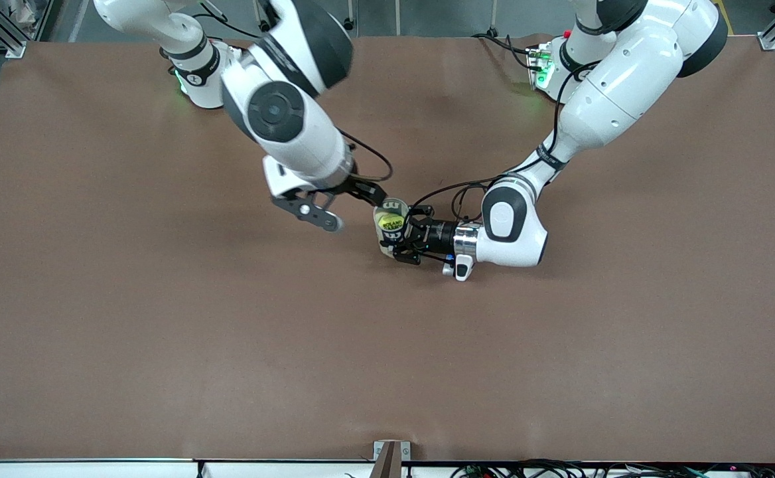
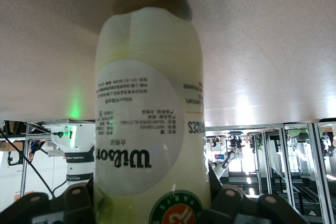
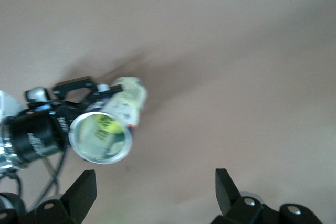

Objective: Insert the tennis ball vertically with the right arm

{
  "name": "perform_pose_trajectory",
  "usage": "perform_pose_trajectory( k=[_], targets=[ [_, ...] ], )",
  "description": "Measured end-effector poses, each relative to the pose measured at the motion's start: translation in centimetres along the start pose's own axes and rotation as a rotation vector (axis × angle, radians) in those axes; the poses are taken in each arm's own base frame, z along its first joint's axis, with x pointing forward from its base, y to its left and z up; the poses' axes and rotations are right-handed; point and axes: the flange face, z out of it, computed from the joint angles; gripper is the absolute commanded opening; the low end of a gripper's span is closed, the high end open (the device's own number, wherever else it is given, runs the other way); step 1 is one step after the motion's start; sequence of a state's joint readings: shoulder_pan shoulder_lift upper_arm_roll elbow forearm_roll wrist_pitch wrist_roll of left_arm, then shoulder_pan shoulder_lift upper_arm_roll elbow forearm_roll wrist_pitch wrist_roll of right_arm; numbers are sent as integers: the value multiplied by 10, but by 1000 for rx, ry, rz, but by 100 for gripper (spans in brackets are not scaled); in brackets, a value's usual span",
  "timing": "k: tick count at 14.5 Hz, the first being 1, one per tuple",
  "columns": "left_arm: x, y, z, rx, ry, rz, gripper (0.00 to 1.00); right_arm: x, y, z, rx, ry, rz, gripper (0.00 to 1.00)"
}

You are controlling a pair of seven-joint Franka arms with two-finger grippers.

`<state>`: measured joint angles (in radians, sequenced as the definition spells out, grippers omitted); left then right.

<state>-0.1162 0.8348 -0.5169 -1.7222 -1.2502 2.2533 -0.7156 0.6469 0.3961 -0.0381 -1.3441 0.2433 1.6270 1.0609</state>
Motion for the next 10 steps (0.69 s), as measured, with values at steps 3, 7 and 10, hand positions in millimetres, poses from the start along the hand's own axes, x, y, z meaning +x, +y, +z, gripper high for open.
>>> perform_pose_trajectory(
  k=[3, 7, 10],
  targets=[
    [0, -1, 1, 2, 0, -1, 72, 29, 63, -49, -64, -47, -29, 100],
    [1, -2, 1, 4, 1, -2, 73, 79, 150, -98, -60, -94, -86, 100],
    [1, -3, 2, 6, 2, -3, 100, 102, 211, -115, -60, -77, -152, 100]
  ],
)
